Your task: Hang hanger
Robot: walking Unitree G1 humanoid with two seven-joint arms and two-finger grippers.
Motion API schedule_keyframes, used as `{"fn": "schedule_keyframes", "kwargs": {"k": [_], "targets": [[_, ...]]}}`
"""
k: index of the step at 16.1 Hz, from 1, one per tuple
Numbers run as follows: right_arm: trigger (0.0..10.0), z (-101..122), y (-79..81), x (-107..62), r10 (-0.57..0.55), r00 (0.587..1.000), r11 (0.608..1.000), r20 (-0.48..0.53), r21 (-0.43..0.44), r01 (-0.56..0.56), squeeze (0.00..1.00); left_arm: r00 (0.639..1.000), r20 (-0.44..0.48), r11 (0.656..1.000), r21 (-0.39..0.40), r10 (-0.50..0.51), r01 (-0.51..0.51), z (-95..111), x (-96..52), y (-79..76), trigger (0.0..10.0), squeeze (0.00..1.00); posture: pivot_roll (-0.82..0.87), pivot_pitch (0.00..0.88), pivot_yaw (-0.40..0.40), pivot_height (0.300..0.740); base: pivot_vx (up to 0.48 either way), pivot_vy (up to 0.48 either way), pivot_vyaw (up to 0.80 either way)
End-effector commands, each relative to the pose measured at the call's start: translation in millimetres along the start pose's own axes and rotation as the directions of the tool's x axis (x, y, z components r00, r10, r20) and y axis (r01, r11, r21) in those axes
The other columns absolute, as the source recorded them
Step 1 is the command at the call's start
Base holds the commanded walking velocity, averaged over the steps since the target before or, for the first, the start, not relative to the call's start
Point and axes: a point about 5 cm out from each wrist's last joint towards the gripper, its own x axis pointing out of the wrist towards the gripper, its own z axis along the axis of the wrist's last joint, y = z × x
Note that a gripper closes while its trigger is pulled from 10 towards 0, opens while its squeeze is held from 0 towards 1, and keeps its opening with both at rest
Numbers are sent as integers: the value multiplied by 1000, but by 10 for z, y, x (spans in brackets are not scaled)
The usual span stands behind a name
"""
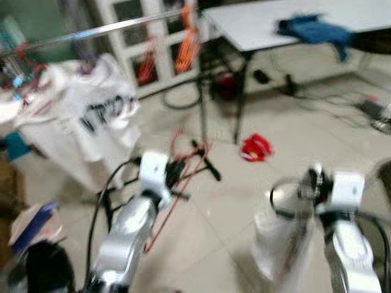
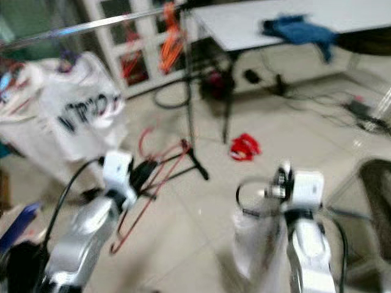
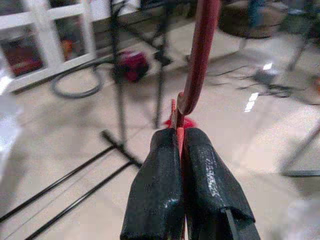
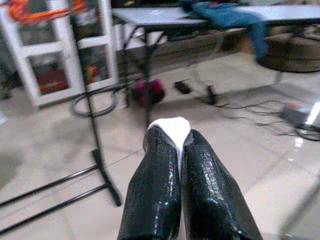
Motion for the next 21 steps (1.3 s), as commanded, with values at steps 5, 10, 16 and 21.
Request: {"fn": "schedule_keyframes", "kwargs": {"k": [5, 10, 16, 21], "targets": [[10000, 267, 79, 234, 17, 997, 1000, 79, 4, -17, 0, 997, 68, 998, 48, -43, 39, 266, 212, -60, 10000, 0, -99, 0, 81, 740, 480, 0, -594], [10000, 359, 78, 331, -1, 994, 1000, 108, -1, 1, 0, 995, 95, 998, 51, -38, 33, 355, 297, -60, 10000, 0, -97, 0, 86, 740, 480, 0, -160], [10000, 298, 31, 306, -40, 997, 999, 71, 15, 39, 0, 992, 105, 997, 51, -67, 62, 386, 347, -131, 10000, 0, -107, 0, 90, 740, 480, 0, -379], [10000, 285, -4, 289, -57, 995, 998, 78, 16, 56, 0, 991, 103, 996, 42, -85, 81, 380, 375, -192, 10000, 0, -110, 0, 95, 740, 480, 0, -629]]}}
